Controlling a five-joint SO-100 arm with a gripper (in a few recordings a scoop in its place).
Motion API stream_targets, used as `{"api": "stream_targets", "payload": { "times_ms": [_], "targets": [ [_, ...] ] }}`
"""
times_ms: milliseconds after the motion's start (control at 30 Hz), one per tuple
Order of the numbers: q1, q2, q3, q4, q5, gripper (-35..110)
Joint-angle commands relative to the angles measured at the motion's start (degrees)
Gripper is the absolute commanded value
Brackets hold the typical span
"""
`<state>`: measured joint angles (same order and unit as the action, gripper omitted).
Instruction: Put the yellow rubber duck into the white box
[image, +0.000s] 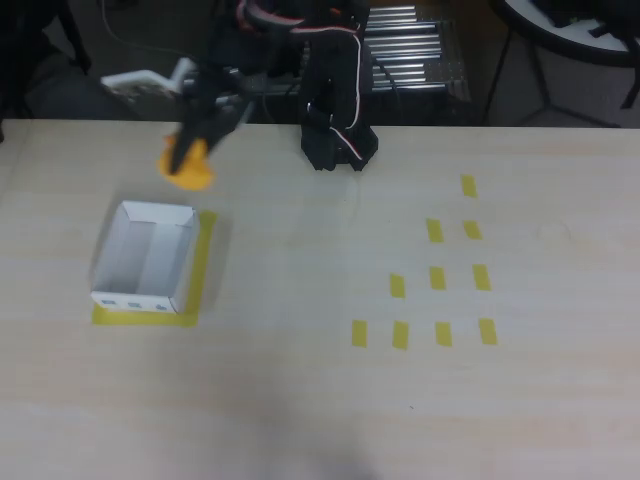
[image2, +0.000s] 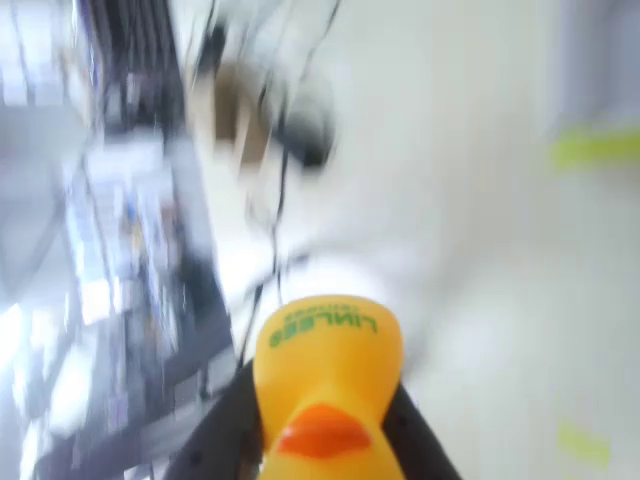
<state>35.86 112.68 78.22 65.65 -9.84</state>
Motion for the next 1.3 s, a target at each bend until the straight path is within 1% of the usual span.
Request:
{"api": "stream_targets", "payload": {
  "times_ms": [0, 167, 333, 500, 1033, 1267],
  "targets": [
    [16.3, 0.9, 13.6, -9.8, -4.2, 0],
    [24.1, -6.1, 22.1, -18.3, -9.8, 0],
    [26.4, -13.7, 26.4, -25.2, -15.5, 0],
    [24.5, -20.3, 23.6, -25.1, -21.6, 0],
    [14.1, -27.2, 15.7, -23.3, -22.4, 0],
    [12.5, -29.8, 16.1, -23.5, -22.9, 0]
  ]
}}
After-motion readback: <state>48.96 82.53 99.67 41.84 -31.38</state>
